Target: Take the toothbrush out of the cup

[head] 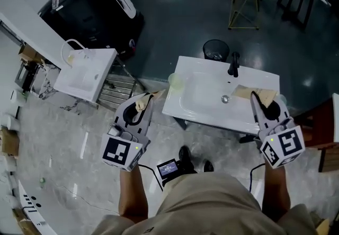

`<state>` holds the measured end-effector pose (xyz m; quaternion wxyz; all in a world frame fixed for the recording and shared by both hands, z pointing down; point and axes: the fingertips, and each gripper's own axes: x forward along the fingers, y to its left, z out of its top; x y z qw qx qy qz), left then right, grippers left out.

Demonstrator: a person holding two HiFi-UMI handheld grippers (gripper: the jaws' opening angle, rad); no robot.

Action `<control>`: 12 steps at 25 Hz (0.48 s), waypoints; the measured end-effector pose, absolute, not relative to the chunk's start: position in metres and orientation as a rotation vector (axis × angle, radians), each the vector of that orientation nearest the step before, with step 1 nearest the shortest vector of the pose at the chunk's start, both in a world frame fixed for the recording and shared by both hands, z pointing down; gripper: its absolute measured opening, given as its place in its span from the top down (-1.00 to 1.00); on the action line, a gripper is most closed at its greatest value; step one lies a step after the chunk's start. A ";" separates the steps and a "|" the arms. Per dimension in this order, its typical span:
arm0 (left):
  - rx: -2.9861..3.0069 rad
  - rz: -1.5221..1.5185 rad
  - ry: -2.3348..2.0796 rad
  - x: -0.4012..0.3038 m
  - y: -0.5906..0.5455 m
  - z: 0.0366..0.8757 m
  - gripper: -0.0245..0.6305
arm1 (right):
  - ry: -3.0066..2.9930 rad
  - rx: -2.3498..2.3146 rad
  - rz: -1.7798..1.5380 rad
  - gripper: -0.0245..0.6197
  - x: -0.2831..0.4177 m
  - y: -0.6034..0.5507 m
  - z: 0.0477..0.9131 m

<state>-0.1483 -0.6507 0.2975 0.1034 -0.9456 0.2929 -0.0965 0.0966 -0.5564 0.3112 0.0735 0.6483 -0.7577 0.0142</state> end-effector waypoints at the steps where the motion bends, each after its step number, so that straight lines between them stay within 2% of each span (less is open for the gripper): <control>1: -2.785 -0.275 0.862 -0.151 -0.642 0.294 0.83 | -2.281 1.945 0.034 0.82 0.096 -0.551 0.308; 12: -2.766 -0.239 0.915 -0.170 -0.576 0.276 0.83 | -2.330 1.910 -0.032 0.82 0.084 -0.501 0.282</control>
